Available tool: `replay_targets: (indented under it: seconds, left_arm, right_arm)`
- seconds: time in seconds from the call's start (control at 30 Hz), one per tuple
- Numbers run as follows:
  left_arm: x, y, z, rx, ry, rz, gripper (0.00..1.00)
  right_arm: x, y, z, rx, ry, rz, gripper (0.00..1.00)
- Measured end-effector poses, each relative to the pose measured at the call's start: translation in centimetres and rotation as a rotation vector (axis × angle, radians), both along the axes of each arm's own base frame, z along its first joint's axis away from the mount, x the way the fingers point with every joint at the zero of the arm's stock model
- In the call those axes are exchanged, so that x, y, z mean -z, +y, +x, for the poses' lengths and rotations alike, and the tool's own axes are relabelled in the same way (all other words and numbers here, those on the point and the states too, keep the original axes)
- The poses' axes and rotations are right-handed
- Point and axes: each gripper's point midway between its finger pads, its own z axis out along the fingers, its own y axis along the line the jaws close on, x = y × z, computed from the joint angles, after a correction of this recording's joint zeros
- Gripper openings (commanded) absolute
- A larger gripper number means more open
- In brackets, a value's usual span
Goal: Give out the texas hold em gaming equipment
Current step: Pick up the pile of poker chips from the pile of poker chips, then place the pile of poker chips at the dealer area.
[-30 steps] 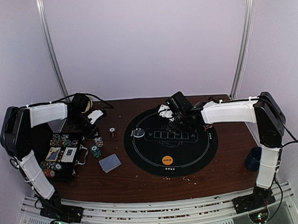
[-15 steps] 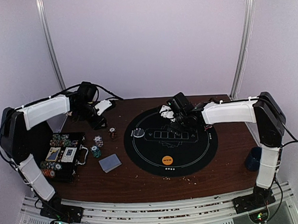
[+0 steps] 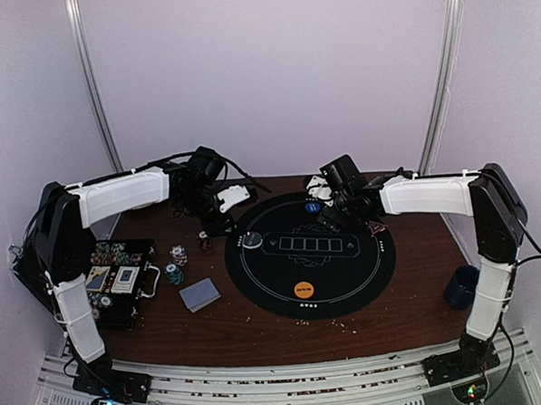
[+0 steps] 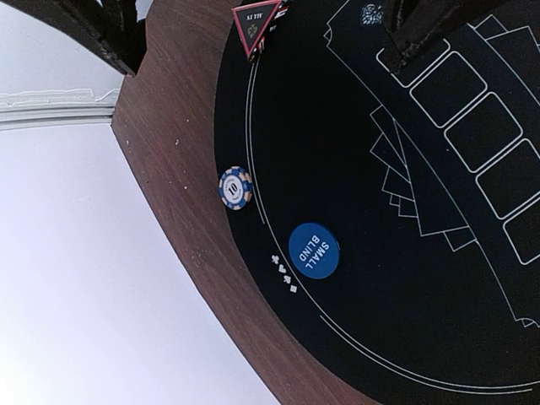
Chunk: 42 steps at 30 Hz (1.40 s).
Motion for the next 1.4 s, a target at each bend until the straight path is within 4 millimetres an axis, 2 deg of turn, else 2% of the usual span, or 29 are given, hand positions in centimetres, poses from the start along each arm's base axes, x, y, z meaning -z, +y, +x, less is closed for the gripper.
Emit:
replay_targets:
  seconds: [0.17,0.5,0.8,1.07,1.2,1.4]
  left_arm:
    - [2.0,-0.3,0.0,0.007,0.041,0.023,0.38]
    - [3.0,-1.0,-0.3,0.027,0.073,0.000,0.38]
    - [7.3,-1.2,-1.6,0.048,0.166,0.027,0.38]
    - [7.6,-2.9,-2.9,0.094,0.179,0.006,0.37]
    - [8.5,-3.8,-3.8,0.118,0.194,0.012,0.38]
    - [9.8,-3.9,-4.6,0.129,0.215,0.033,0.38]
  right_arm:
    - [0.1,-0.1,0.0,0.001,0.001,0.000,1.00]
    - [0.3,-0.1,-0.1,0.000,0.004,-0.001,1.00]
    - [0.3,-0.2,-0.1,-0.002,0.003,-0.005,1.00]
    - [0.3,-0.1,-0.1,-0.005,0.002,-0.009,1.00]
    - [0.2,-0.1,-0.1,-0.006,0.000,-0.007,1.00]
    - [0.2,-0.1,0.0,-0.006,-0.002,-0.006,1.00]
